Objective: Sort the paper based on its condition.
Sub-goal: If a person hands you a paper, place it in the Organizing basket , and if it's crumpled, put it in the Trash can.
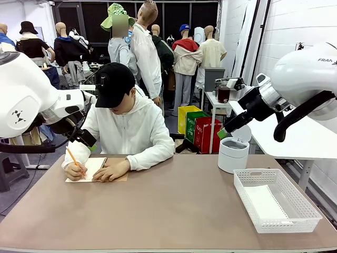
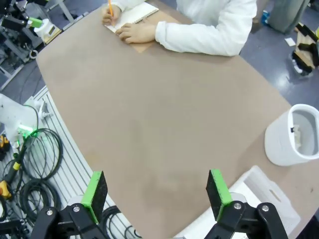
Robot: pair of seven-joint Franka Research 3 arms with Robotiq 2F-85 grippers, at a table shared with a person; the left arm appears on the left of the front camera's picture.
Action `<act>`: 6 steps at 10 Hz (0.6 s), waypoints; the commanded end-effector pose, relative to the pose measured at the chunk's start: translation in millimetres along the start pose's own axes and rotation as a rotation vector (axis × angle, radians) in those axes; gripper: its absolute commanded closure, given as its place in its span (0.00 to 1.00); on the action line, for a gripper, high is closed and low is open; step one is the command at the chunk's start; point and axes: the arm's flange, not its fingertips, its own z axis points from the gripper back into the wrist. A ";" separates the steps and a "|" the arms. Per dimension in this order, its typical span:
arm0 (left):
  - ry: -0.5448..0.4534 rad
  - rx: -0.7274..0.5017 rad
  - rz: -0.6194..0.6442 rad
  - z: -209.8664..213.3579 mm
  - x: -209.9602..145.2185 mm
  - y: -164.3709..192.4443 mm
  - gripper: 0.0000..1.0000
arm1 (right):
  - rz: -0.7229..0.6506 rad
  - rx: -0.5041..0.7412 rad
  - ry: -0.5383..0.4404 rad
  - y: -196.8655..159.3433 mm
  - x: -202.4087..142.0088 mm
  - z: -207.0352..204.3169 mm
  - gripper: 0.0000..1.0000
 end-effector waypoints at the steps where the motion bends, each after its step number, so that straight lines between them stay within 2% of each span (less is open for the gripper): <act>1: -0.006 -0.005 0.004 0.0 0.0 0.9 0.00 | -0.018 -0.014 -0.007 2.3 1.8 -1.3 0.00; 6: -0.006 -0.005 0.004 0.0 0.0 0.9 0.00 | -0.018 -0.014 -0.007 2.3 1.8 -1.3 0.00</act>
